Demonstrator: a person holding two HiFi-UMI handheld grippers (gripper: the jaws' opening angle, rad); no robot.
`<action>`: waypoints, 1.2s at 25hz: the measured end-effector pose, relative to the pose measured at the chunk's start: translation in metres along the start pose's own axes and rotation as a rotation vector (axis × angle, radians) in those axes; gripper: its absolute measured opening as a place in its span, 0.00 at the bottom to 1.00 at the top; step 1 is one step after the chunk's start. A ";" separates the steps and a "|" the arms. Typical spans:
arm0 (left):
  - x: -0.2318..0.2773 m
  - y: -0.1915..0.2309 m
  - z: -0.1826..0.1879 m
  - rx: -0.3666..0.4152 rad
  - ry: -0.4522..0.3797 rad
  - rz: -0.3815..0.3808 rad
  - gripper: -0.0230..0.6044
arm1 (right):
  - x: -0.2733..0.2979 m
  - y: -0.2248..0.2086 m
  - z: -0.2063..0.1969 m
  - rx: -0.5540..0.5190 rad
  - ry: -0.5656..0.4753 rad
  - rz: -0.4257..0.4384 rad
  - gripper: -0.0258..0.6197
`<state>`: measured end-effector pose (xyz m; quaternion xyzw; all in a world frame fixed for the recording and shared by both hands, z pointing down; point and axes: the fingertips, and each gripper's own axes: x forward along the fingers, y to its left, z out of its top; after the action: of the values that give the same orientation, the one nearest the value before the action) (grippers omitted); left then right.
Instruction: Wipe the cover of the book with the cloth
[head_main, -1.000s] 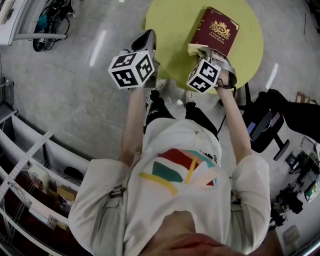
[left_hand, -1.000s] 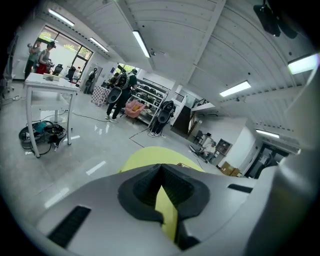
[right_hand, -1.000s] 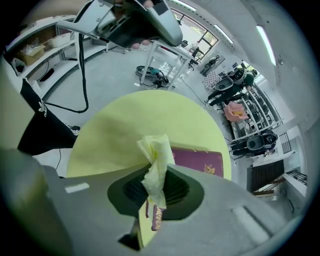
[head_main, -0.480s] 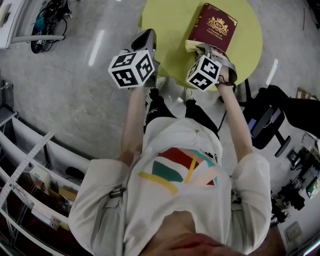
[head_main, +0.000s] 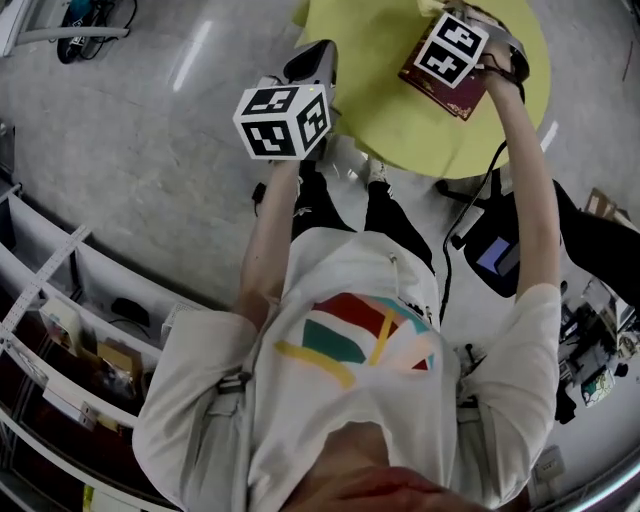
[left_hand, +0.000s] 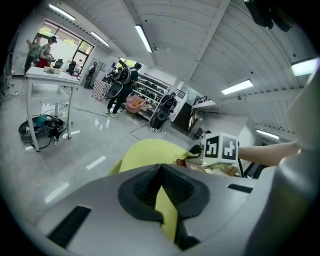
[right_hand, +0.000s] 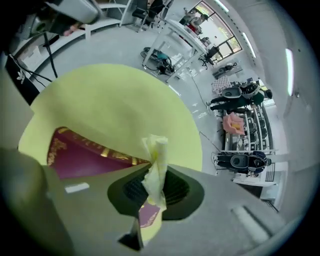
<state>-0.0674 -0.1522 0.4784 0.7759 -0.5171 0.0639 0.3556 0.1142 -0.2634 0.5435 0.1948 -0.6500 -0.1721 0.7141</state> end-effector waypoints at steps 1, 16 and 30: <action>0.000 0.002 -0.001 0.000 0.001 -0.001 0.06 | 0.009 -0.008 0.001 -0.002 0.019 0.002 0.09; -0.013 0.034 0.000 -0.014 0.013 0.016 0.06 | 0.024 -0.002 0.008 -0.084 0.123 0.113 0.09; -0.002 0.016 -0.006 0.007 0.043 -0.030 0.06 | -0.022 0.076 0.051 0.026 -0.098 0.260 0.09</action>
<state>-0.0802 -0.1506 0.4895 0.7834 -0.4972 0.0772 0.3649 0.0603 -0.1895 0.5664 0.1094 -0.7060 -0.0792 0.6952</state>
